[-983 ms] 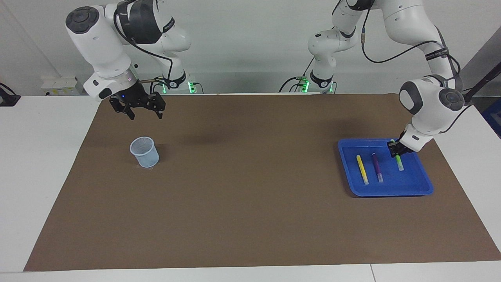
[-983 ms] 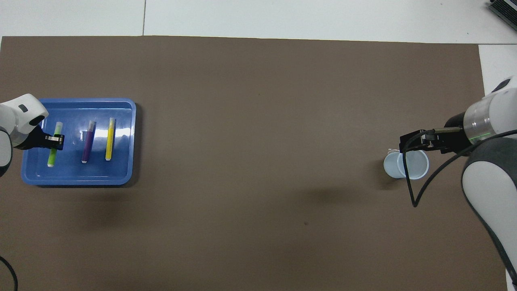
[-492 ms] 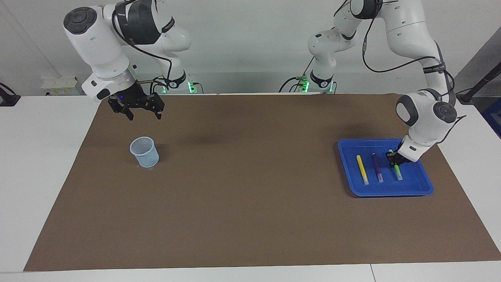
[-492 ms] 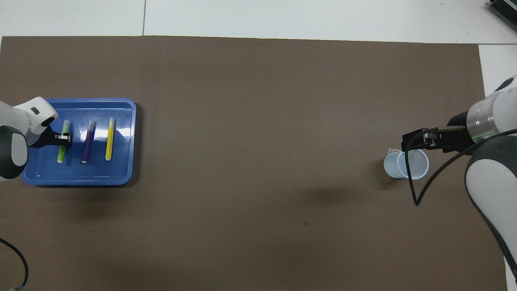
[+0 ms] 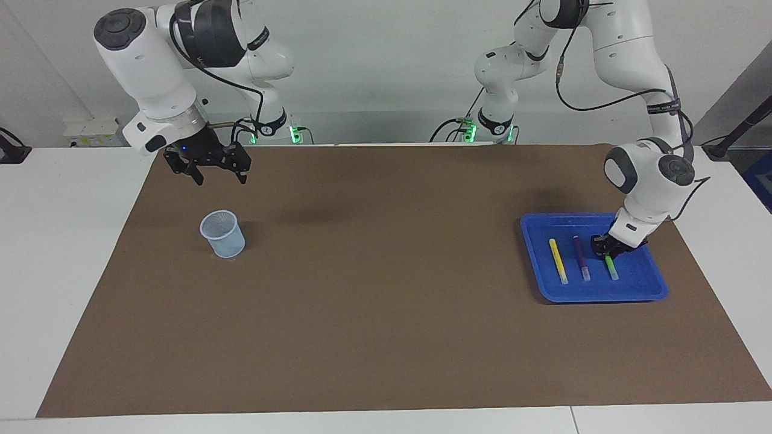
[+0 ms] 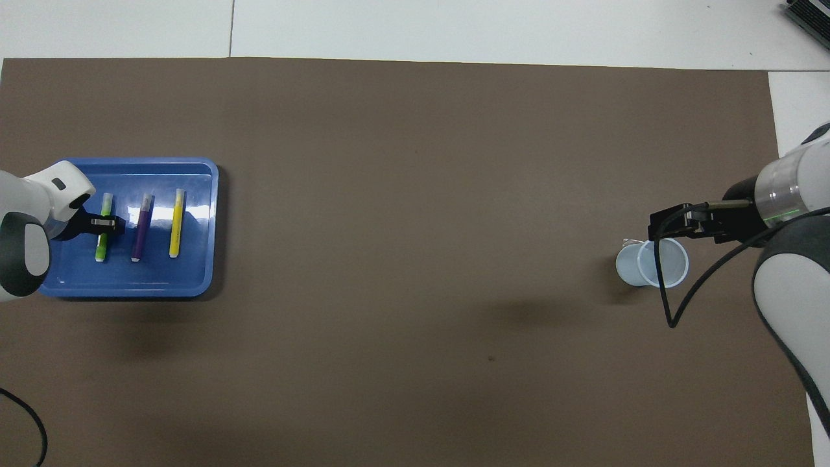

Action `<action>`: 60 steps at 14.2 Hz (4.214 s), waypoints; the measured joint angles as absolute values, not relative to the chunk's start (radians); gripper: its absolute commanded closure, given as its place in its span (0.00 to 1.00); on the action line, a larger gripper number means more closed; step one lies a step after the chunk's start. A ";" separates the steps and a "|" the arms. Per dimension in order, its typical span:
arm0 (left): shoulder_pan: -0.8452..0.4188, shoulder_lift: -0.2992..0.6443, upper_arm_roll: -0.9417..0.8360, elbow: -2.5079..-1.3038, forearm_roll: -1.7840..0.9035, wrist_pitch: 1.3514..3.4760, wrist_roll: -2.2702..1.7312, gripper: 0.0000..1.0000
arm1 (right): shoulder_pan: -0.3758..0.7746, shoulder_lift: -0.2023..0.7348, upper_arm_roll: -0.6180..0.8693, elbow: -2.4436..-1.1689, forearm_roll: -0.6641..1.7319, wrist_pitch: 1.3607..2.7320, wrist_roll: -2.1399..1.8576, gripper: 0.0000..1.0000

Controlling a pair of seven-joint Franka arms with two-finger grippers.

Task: Right arm passes pens to left for tray arrangement

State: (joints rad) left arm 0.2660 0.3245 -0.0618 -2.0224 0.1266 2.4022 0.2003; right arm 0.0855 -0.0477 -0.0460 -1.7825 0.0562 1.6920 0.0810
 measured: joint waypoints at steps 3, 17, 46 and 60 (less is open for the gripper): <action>0.267 0.331 -0.062 -2.022 0.127 2.404 0.201 0.00 | 0.062 -0.048 -0.067 -1.782 0.056 1.693 0.081 0.00; 0.264 0.338 -0.081 -1.843 0.127 2.170 0.201 0.00 | 0.025 -0.048 -0.037 -1.782 0.012 1.692 0.025 0.00; 0.003 -0.004 -0.090 -1.606 0.008 1.582 0.045 0.00 | 0.016 -0.057 -0.045 -1.670 0.011 1.551 0.017 0.00; 0.001 -0.026 -0.045 -1.618 0.003 1.580 0.045 0.00 | 0.016 -0.057 -0.045 -1.670 0.011 1.551 0.017 0.00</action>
